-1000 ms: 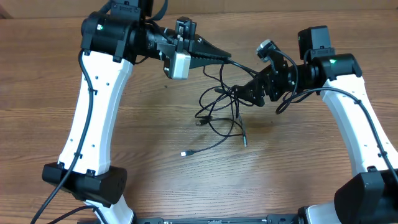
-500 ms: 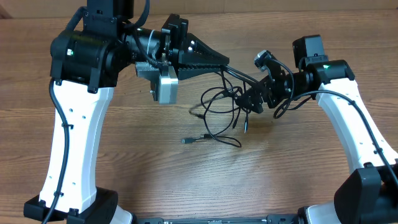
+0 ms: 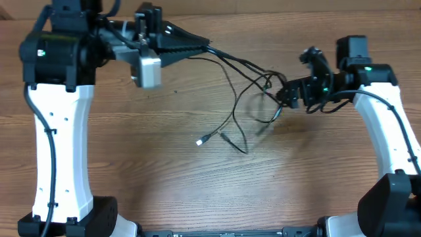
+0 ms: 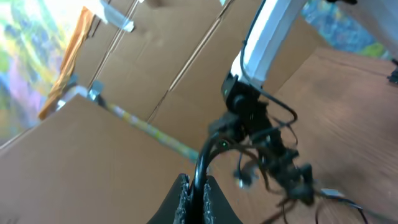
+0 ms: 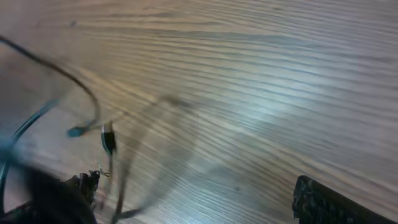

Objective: Untangle cables

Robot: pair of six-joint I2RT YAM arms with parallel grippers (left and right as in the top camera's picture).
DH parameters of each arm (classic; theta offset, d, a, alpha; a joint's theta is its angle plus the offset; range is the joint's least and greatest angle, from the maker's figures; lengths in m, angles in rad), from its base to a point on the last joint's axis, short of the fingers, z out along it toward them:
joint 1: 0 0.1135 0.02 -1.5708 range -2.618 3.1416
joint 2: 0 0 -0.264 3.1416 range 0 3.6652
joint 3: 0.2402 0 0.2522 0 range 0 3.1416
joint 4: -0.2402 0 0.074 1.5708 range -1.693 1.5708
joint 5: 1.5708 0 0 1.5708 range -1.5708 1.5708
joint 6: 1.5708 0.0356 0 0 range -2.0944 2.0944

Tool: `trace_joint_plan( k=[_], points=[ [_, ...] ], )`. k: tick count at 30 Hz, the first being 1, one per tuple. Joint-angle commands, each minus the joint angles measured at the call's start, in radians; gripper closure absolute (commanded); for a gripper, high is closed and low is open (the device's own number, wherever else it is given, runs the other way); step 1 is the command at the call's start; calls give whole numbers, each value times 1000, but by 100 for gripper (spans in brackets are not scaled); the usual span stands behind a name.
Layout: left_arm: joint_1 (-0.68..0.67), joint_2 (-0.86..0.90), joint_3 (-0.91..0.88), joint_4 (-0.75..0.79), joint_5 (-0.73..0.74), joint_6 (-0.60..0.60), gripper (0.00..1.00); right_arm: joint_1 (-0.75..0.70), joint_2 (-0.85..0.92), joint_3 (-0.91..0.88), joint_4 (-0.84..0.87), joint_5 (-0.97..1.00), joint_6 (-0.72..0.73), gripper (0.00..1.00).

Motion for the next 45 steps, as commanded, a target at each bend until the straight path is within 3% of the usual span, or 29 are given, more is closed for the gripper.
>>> trace_joint_plan(
  k=[1,18,21,26,31,35,45],
  points=[
    [72,-66,21,12,90,-50,96,-105,1,-5,-9,26,6,0],
    [109,-66,21,15,87,-66,96,-198,1,-5,-9,-34,38,0],
    [111,-66,21,14,19,-69,96,-198,1,-5,-10,-34,38,0],
    [123,-66,21,37,-31,-113,96,-198,1,-5,-13,-34,38,0],
    [142,-66,21,132,-74,-230,96,-197,1,-5,-20,-100,37,0],
    [142,-63,21,134,-223,-347,96,-197,1,-5,-32,-122,26,0],
    [142,-34,18,77,-821,-696,96,-197,1,-5,-36,-137,26,0]
  ],
)
